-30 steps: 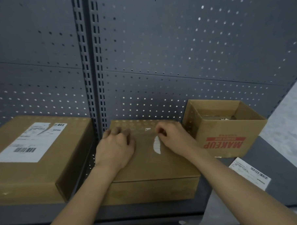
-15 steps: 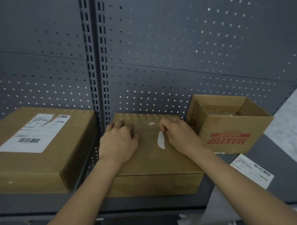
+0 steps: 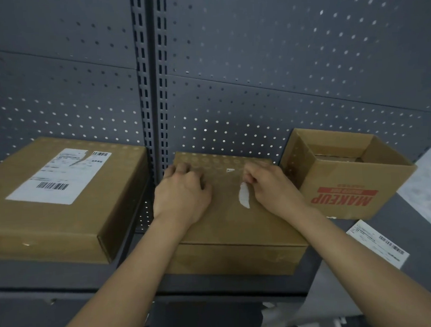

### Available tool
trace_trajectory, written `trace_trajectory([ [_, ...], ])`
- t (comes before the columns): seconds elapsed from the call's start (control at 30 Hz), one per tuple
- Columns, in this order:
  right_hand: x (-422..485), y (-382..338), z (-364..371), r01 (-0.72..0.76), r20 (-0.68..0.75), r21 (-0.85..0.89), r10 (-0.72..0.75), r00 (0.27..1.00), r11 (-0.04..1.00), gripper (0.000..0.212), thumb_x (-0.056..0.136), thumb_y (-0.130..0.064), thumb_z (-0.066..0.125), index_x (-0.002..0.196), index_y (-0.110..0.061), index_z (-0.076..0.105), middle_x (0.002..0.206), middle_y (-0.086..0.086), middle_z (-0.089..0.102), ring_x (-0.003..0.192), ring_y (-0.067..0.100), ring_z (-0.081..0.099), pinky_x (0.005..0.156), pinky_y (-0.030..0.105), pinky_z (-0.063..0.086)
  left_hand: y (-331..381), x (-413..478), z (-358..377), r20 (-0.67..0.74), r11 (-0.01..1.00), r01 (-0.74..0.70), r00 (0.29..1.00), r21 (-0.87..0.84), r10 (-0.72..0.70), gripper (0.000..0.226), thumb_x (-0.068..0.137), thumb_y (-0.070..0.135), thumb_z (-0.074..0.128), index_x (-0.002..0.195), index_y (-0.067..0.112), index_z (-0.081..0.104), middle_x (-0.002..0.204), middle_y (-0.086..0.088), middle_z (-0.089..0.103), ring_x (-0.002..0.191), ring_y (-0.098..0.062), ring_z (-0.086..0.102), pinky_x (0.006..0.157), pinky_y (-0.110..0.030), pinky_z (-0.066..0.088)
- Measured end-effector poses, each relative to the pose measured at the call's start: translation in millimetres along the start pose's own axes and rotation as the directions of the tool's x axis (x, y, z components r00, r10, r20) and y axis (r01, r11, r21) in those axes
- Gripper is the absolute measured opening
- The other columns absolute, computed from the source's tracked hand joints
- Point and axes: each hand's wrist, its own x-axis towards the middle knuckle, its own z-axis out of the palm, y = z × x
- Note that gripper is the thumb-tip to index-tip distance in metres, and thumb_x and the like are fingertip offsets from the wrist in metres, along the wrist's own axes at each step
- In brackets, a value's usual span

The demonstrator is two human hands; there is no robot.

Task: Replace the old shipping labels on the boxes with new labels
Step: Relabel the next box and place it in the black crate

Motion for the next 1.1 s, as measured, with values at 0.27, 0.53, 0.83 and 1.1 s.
trace_trajectory([
  [0.27, -3.2, -0.1, 2.0, -0.054, -0.069, 0.043, 0.057, 0.996, 0.998, 0.033, 0.084, 0.009, 0.046, 0.075, -0.022, 0.039, 0.083, 0.0, 0.056, 0.081, 0.02, 0.051, 0.071, 0.044, 0.048, -0.5, 0.5, 1.6, -0.009, 1.0, 0.004, 1.0, 0.004, -0.004, 0.044, 0.096, 0.042, 0.043, 0.13, 0.022, 0.062, 0.14, -0.003, 0.05, 0.135, -0.03, 0.037, 0.099, -0.043, 0.044],
  [0.53, -0.1, -5.2, 2.2, 0.056, 0.014, -0.114, -0.055, 0.998, 0.992, 0.035, 0.079, 0.011, 0.048, 0.074, -0.021, 0.034, 0.08, 0.002, 0.051, 0.078, 0.02, 0.044, 0.063, 0.037, 0.041, -0.4, 0.9, 2.9, -0.011, 1.0, 0.001, 1.0, 0.021, 0.0, 0.043, 0.095, 0.043, 0.043, 0.126, 0.022, 0.064, 0.134, -0.003, 0.053, 0.133, -0.032, 0.04, 0.095, -0.045, 0.047],
  [0.83, -0.6, -4.0, 3.7, -0.003, -0.065, -0.069, -0.001, 0.998, 0.998, 0.033, 0.079, 0.011, 0.047, 0.073, -0.02, 0.037, 0.078, 0.001, 0.052, 0.076, 0.021, 0.046, 0.064, 0.041, 0.045, -1.4, 1.5, 4.8, -0.024, 1.0, -0.004, 1.0, 0.016, 0.004, 0.043, 0.095, 0.043, 0.042, 0.125, 0.022, 0.064, 0.134, -0.004, 0.054, 0.132, -0.032, 0.04, 0.096, -0.045, 0.047],
  [1.1, -0.9, -2.3, 4.7, 0.028, -0.052, -0.056, -0.03, 0.998, 0.998, 0.042, 0.073, 0.015, 0.046, 0.069, -0.024, 0.03, 0.074, -0.002, 0.047, 0.072, 0.019, 0.043, 0.057, 0.033, 0.032, -1.7, 1.5, 5.2, -0.02, 1.0, -0.001, 1.0, 0.015, 0.001, 0.042, 0.095, 0.044, 0.042, 0.126, 0.023, 0.063, 0.136, -0.003, 0.052, 0.134, -0.031, 0.038, 0.097, -0.044, 0.045],
])
